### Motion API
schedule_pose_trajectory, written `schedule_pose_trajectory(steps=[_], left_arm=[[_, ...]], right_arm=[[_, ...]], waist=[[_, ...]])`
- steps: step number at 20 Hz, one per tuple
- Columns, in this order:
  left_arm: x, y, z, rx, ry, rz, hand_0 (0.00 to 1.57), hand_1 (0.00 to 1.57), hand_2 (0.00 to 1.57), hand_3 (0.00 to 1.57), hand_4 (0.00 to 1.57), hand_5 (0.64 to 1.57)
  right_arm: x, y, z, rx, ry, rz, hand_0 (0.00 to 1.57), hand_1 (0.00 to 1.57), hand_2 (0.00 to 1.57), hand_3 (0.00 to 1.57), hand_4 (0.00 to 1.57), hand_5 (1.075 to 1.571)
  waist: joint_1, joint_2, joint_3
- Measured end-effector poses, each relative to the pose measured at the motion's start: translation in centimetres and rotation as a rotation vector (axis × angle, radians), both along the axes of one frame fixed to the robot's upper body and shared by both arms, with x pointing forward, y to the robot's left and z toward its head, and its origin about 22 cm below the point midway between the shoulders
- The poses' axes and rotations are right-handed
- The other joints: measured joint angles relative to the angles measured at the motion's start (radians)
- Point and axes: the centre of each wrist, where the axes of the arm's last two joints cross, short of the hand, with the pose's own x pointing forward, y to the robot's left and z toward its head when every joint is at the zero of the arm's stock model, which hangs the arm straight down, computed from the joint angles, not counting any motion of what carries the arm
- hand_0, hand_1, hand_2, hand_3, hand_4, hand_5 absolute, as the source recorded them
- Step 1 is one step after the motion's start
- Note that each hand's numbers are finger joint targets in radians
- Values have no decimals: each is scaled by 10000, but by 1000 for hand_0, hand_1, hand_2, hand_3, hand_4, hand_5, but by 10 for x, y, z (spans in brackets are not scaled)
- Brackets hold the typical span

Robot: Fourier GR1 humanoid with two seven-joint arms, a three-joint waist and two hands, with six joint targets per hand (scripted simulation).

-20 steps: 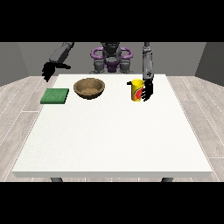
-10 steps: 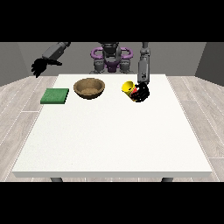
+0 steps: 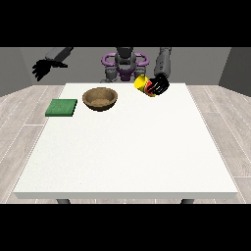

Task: Pick the cup and pour the ball into the bowl, then pick the bowl and place it on the pad

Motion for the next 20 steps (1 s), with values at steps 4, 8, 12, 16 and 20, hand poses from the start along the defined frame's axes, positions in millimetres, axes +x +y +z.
schedule_pose_trajectory(steps=[4,8,12,16,20], left_arm=[[0,-31,3,1339,459,-146,1364,1364,1571,1571,1068,1568],[4,-62,14,2489,473,-313,1364,1364,1571,1571,1068,1568],[-1,-90,20,3059,422,-506,1326,1326,1571,1571,1024,1569],[-5,-108,25,3948,435,-589,1015,1015,1571,1571,948,1570],[-14,-137,32,4868,352,-715,583,583,1571,1536,881,1571]], right_arm=[[-19,-12,-23,122,798,-497,0,0,0,0,0,1557],[-27,-21,-33,150,991,-824,0,0,190,0,0,1555],[-35,-31,-39,254,963,-1086,0,0,0,0,0,1552],[-41,-33,-48,261,1129,-1231,0,0,46,0,0,1550],[-35,-36,-43,202,1208,-1068,0,0,0,0,0,1548]], waist=[[509,-735,1],[864,-963,-2],[1126,-909,-11],[1214,-1082,-13],[1054,-1166,-14]])
